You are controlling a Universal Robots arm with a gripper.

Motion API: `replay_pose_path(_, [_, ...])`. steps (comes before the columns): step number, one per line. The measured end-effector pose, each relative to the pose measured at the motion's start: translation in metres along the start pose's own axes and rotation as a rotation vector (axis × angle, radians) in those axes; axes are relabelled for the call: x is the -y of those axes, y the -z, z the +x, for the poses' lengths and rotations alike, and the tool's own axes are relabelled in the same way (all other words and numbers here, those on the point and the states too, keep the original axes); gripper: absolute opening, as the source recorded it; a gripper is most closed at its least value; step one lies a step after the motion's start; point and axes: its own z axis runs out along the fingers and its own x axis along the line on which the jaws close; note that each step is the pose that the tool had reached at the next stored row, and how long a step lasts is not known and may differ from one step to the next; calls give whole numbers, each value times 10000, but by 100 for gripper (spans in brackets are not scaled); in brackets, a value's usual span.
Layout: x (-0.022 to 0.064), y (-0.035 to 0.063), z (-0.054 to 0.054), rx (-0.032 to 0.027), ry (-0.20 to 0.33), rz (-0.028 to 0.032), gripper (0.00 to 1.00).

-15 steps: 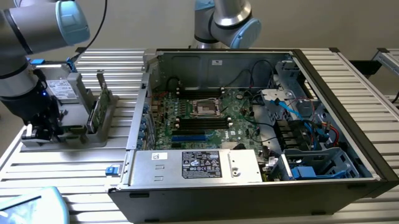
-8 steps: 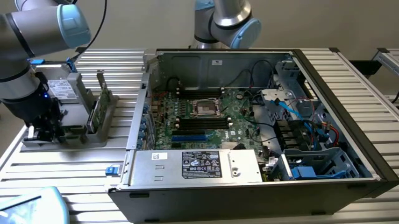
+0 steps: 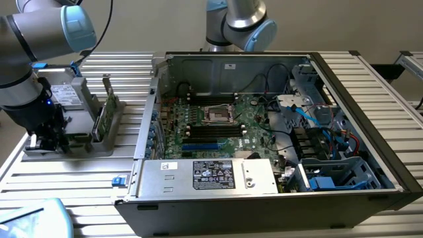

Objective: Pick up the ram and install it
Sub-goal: 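Pick up the ram and move it above insertion slot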

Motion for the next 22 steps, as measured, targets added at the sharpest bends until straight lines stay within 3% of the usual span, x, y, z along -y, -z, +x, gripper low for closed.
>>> replay_pose_path(2, [0,0,0,0,0,0,29])
replay_pose_path(6, [0,0,0,0,0,0,14])
replay_pose_path(22, [0,1,0,0,0,0,14])
